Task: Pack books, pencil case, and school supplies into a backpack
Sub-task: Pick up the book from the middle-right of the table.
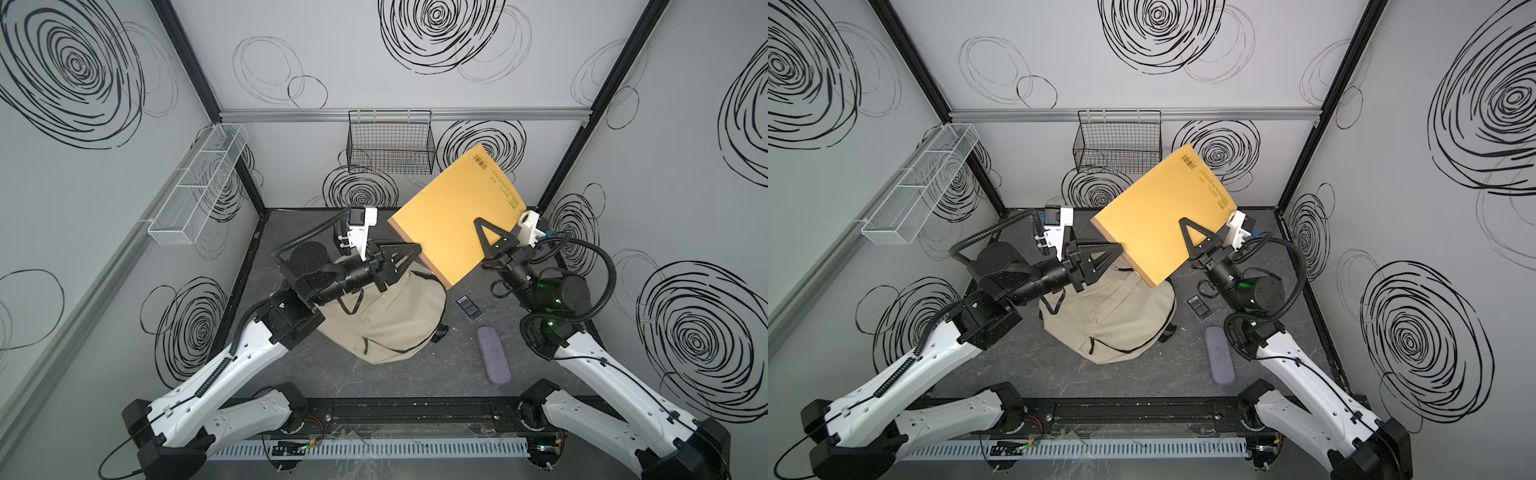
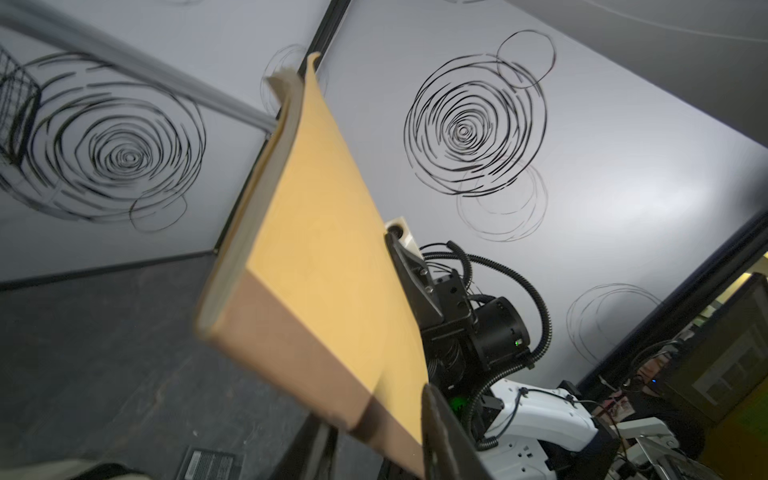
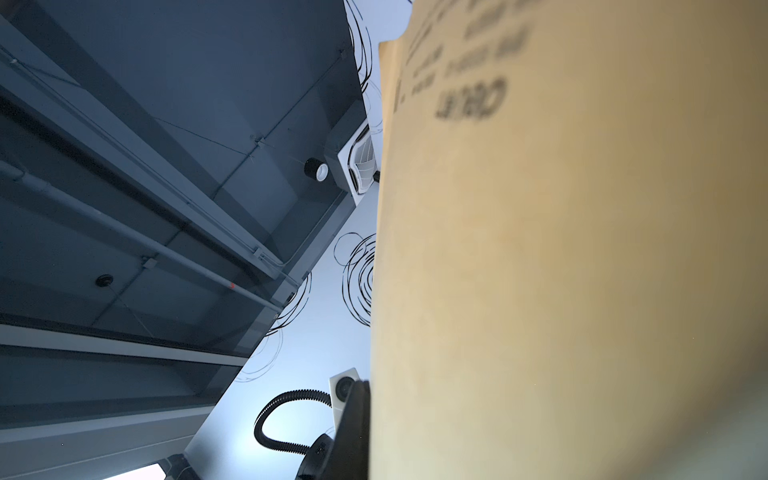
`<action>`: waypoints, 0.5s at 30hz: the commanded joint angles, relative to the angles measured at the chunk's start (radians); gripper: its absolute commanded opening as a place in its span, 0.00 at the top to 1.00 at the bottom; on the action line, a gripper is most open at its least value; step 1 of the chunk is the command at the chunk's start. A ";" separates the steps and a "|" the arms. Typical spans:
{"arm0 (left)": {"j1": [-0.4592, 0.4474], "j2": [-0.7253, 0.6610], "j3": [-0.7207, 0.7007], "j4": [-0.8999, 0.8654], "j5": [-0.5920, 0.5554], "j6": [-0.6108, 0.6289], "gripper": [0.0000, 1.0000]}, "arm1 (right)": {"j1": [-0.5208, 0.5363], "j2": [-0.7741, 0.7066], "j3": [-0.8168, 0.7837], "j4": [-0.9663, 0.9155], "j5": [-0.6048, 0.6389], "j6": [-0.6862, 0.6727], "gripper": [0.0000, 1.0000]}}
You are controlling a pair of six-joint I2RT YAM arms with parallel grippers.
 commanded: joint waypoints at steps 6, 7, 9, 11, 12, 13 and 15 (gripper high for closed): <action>-0.065 -0.052 -0.176 -0.210 -0.294 0.361 0.29 | -0.105 -0.205 0.238 -0.763 0.137 -0.489 1.00; -0.098 -0.038 -0.204 -0.220 -0.307 0.387 0.26 | -0.109 -0.210 0.272 -0.842 0.162 -0.543 1.00; -0.169 -0.003 -0.252 -0.228 -0.350 0.423 0.23 | -0.111 -0.219 0.318 -0.955 0.214 -0.628 1.00; -0.252 0.054 -0.289 -0.224 -0.416 0.446 0.20 | -0.111 -0.236 0.345 -1.046 0.282 -0.690 1.00; -0.285 0.087 -0.300 -0.220 -0.434 0.458 0.20 | -0.109 -0.244 0.349 -1.070 0.311 -0.709 1.00; -0.322 0.125 -0.306 -0.210 -0.455 0.469 0.19 | -0.109 -0.256 0.351 -1.093 0.342 -0.728 1.00; -0.365 0.204 -0.313 -0.181 -0.491 0.483 0.17 | -0.109 -0.279 0.350 -1.109 0.382 -0.746 1.00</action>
